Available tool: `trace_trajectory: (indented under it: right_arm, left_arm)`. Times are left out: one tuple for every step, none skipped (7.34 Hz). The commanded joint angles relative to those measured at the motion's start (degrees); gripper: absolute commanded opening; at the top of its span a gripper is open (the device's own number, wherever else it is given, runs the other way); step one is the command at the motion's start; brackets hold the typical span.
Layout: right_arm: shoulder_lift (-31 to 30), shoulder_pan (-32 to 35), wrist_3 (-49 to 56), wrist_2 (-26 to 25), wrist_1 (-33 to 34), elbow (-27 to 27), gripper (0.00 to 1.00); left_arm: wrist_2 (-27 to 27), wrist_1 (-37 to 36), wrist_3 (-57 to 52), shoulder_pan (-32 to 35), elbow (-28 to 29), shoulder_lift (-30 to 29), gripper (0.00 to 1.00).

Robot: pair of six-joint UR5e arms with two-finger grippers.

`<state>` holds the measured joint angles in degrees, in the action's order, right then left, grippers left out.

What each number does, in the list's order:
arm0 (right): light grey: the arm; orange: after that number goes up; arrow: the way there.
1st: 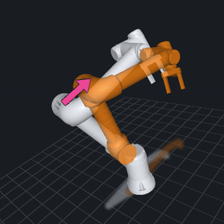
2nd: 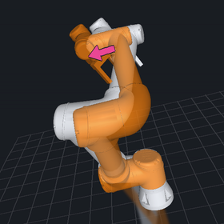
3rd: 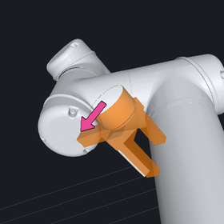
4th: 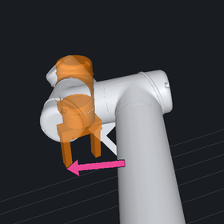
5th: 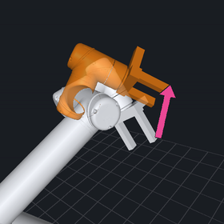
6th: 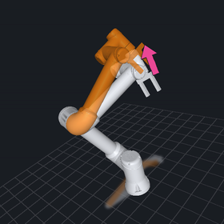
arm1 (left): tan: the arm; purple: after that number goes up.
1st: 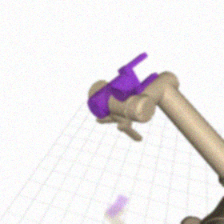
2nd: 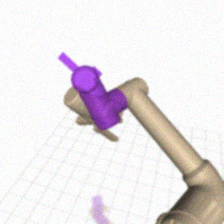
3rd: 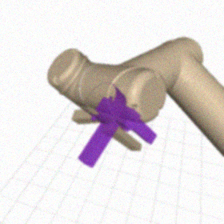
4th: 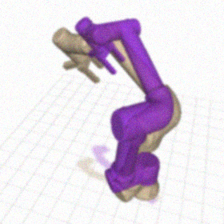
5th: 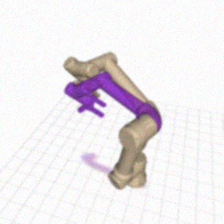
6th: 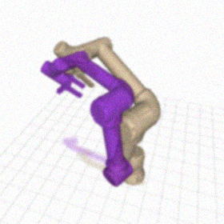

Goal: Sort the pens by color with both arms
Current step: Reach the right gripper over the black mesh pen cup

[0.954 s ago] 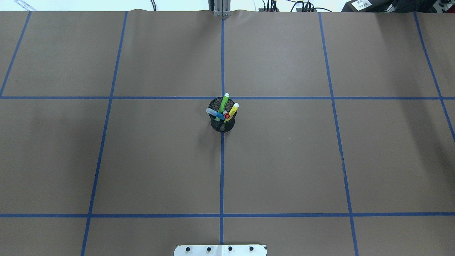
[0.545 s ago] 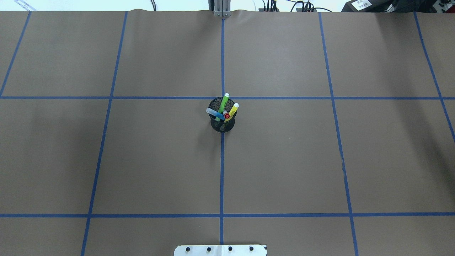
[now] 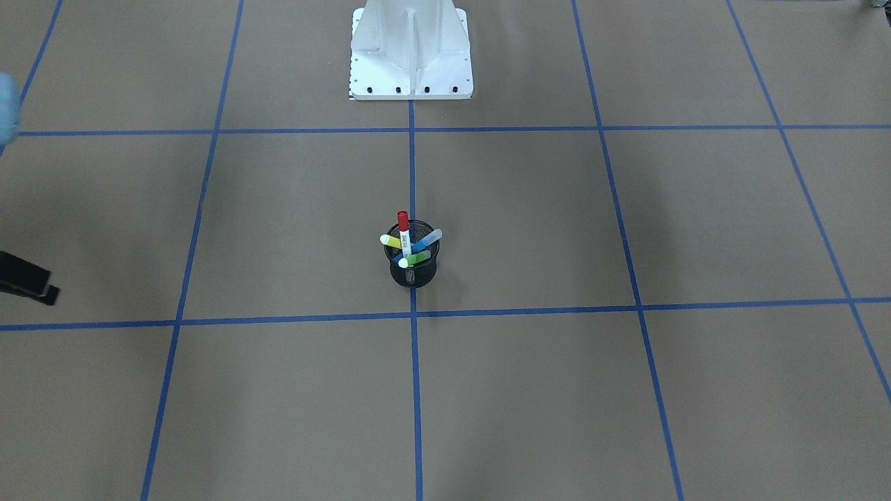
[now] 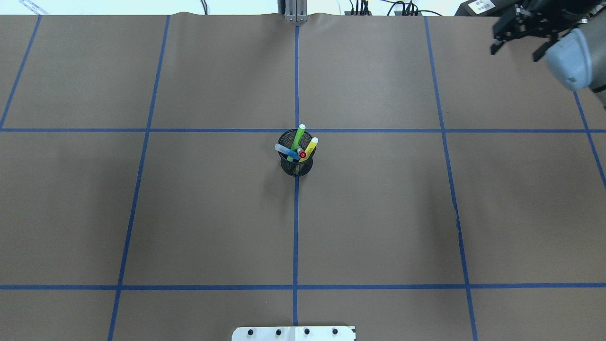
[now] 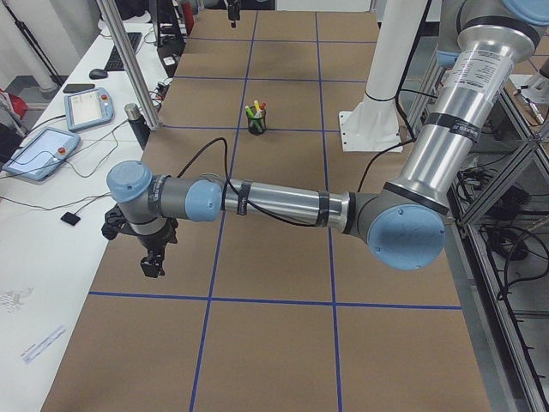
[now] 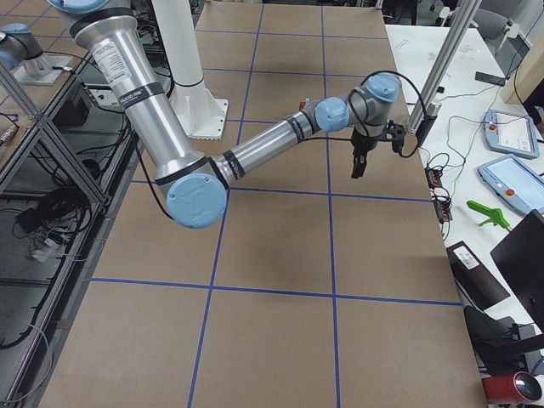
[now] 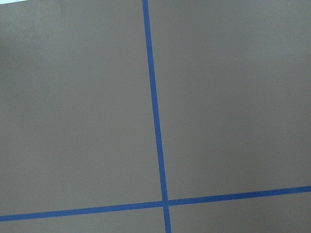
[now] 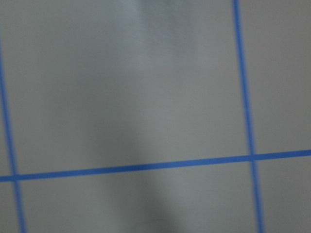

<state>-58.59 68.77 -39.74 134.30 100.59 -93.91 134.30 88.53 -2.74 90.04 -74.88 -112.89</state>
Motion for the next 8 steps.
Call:
trace_trajectory:
  right_arm:
    - [10.31, -8.36, -18.19, -3.06, 0.04, -0.57, 1.00]
    - [12.69, -12.04, -24.27, -5.86, 0.13, -0.66, 1.00]
    - [15.24, -15.56, -29.90, -8.42, 0.31, -0.31, 1.00]
    - [17.18, -19.25, -33.35, -13.14, 0.48, 1.00, 1.00]
    - [19.02, -21.81, -37.82, -15.80, 0.66, 3.80, 1.00]
    - [19.91, -22.88, -45.61, -15.82, 0.75, 4.96, 0.99]
    - [21.92, -24.02, -58.30, -15.39, 0.66, 7.23, 0.99]
    - [22.73, -25.43, -69.57, -11.99, 0.66, 8.64, 0.99]
  left_arm:
    - [0.08, -0.02, 2.81, -1.18, -1.14, 0.12, 1.00]
    - [0.08, -0.11, 2.57, -1.27, -1.06, 0.30, 1.00]
    - [-0.01, -0.03, 3.00, -1.27, -1.23, 0.30, 1.00]
    - [0.08, -0.11, 3.01, -1.36, -0.89, -0.05, 1.00]
    - [0.08, 0.06, 2.83, -1.36, -1.32, 0.12, 1.00]
    - [0.17, -0.02, 3.27, -1.36, -2.02, 0.21, 1.00]
    - [0.25, -0.11, 3.88, -1.36, -2.11, 0.21, 1.00]
    - [0.69, -0.03, 3.88, -1.36, -2.11, 0.12, 1.00]
